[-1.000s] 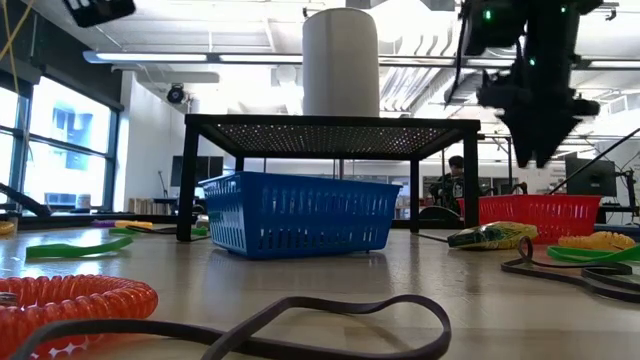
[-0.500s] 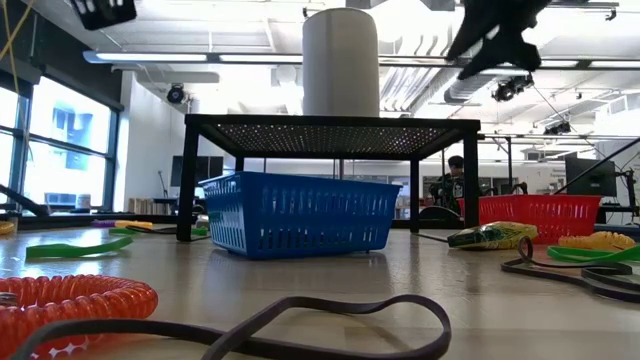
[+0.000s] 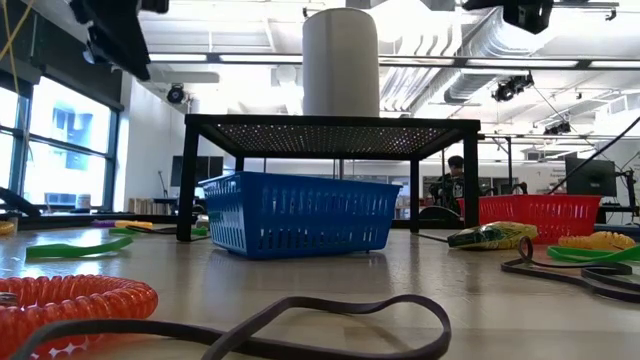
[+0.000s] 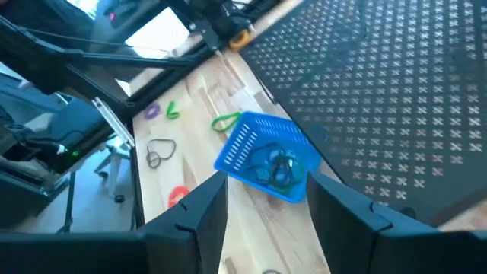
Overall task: Pick & Place Office Desk Supplies
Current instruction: Put the green rubber band into the blue bin
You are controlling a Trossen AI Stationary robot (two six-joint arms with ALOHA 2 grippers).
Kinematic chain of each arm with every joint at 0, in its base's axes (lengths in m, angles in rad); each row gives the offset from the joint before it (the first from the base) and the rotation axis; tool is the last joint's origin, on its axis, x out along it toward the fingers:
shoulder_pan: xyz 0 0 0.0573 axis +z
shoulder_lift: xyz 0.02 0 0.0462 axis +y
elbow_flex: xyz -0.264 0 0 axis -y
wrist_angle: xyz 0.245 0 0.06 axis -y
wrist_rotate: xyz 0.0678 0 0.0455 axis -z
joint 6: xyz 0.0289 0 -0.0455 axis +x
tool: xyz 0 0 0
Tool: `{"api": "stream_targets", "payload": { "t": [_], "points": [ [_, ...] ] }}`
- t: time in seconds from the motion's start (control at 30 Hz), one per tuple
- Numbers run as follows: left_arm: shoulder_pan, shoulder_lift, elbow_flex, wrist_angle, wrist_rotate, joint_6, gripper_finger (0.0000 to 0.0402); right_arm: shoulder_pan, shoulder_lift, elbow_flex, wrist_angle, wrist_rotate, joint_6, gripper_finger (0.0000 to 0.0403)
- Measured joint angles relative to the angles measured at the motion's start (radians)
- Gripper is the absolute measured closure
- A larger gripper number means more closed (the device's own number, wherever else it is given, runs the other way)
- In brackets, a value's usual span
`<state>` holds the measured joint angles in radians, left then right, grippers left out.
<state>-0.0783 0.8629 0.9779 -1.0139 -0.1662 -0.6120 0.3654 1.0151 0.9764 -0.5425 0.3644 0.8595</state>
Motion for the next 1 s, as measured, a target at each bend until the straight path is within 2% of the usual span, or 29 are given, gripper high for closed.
{"api": "stream_targets", "payload": {
  "t": [0.1, 0.27, 0.37, 0.47, 0.63, 0.83, 1.0],
  "points": [
    [0.062, 0.024, 0.000, -0.029, 0.059, 0.053, 0.0243, 0.028, 0.002, 0.000, 0.008, 0.030, 0.000, 0.0236],
    [0.162, 0.076, 0.000, -0.153, 0.226, 0.152, 0.0243, 0.058, 0.002, 0.000, 0.009, 0.054, 0.021, 0.0236],
    [0.212, 0.106, -0.003, -0.202, 0.241, 0.198, 0.0243, 0.079, 0.013, 0.000, 0.009, 0.065, 0.041, 0.0236],
    [0.264, 0.131, -0.026, -0.183, 0.230, 0.195, 0.0243, 0.103, 0.025, 0.000, 0.009, 0.065, 0.072, 0.0236],
    [0.355, 0.178, -0.119, -0.166, 0.156, 0.028, 0.0243, 0.130, 0.052, 0.000, 0.011, 0.064, 0.114, 0.0236],
    [0.445, 0.226, -0.257, -0.072, 0.156, -0.193, 0.0243, 0.135, 0.079, -0.001, 0.039, 0.064, 0.114, 0.0236],
    [0.458, 0.273, -0.298, 0.020, 0.157, -0.318, 0.0243, 0.130, 0.089, -0.001, 0.039, 0.064, 0.105, 0.0236]
  ]
}}
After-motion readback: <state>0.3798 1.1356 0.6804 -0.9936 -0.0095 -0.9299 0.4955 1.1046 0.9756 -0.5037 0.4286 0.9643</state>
